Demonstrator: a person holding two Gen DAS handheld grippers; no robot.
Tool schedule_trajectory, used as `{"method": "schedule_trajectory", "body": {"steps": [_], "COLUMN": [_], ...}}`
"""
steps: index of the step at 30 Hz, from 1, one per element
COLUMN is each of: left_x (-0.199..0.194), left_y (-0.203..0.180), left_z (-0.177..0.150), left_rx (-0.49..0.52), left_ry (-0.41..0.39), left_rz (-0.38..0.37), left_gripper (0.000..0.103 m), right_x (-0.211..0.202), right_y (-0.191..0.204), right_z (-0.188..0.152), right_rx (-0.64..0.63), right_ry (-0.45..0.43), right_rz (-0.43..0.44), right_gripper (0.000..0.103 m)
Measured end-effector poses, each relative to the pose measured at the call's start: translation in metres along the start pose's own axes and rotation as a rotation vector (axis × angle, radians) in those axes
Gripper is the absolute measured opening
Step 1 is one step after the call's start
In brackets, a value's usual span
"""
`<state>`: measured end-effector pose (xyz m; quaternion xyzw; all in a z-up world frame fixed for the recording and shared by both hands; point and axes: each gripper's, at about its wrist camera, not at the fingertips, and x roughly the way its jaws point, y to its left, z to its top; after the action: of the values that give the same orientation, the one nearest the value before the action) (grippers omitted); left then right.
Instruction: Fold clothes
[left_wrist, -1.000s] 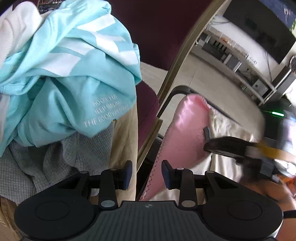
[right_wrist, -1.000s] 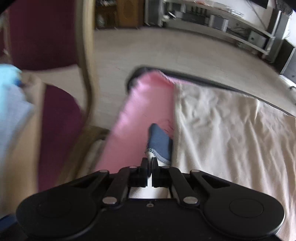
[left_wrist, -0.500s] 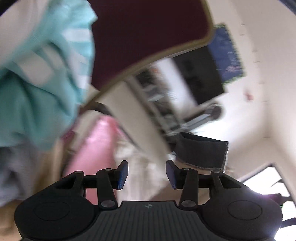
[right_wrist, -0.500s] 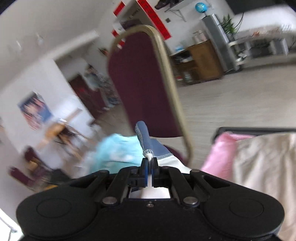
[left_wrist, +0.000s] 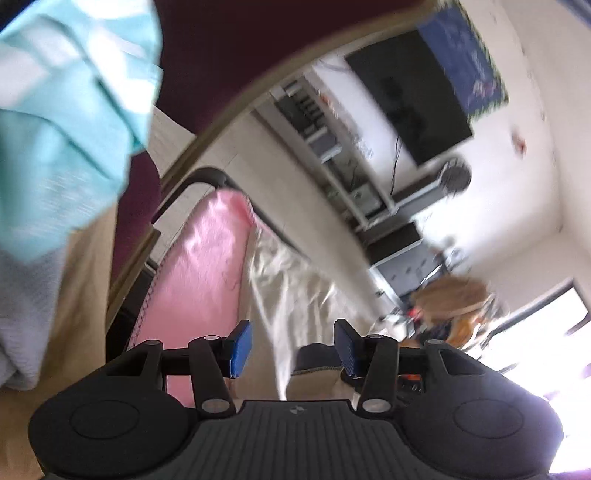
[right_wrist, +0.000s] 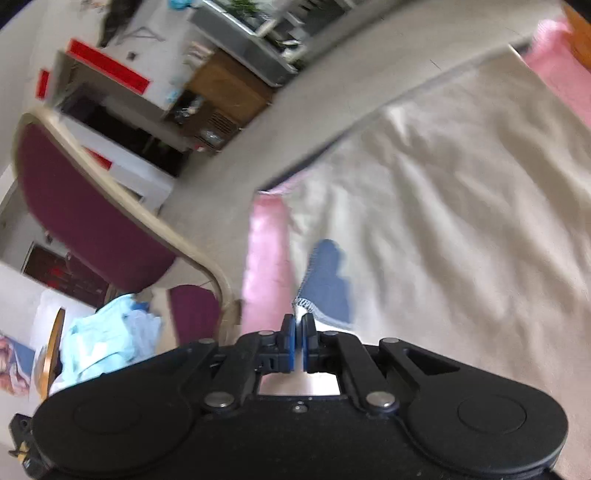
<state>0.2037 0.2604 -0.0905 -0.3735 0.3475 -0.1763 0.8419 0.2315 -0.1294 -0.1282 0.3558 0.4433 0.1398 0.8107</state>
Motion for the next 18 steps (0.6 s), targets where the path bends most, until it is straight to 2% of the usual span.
{"method": "schedule_trajectory", "body": {"steps": [1,3,7,9,11,13,15,18], "left_x": [0.003,0.008,0.009,0.0,-0.01,-0.018,-0.023,-0.027], "left_y": [-0.002,-0.004,0.005,0.017,0.03,0.037,0.04,0.039], "left_z": [-0.001,-0.003,-0.002,0.002,0.005,0.007,0.007,0.006], "left_rx": [0.017,0.027,-0.041,-0.127,-0.211,-0.25,-0.26,-0.266], "left_ry": [0.009,0.016,-0.005,-0.046,-0.086,-0.116,-0.127,-0.123], "left_rz": [0.002,-0.022,-0.1,-0.187,-0.285,-0.363,-0.41,-0.493], "left_gripper": [0.046,0.046,0.046,0.046,0.046,0.046,0.046,0.046], "right_x": [0.001,-0.002,-0.026,-0.036,-0.045,-0.047,-0.045,-0.038], "right_y": [-0.001,0.009,0.045,0.06,0.074,0.085,0.095,0.102], "right_z": [-0.002,-0.004,-0.011,-0.014,-0.021,-0.025,-0.029,-0.027], "right_rx": [-0.01,-0.075,-0.196,-0.22,-0.25,-0.266,-0.267,-0.258], "right_ry": [0.009,0.033,0.08,0.098,0.118,0.14,0.164,0.169], "right_rz": [0.021,0.124,0.463,0.633,0.752,0.818,0.852,0.863], "right_gripper": [0.004,0.004,0.004,0.004,0.004,0.004,0.004,0.004]}}
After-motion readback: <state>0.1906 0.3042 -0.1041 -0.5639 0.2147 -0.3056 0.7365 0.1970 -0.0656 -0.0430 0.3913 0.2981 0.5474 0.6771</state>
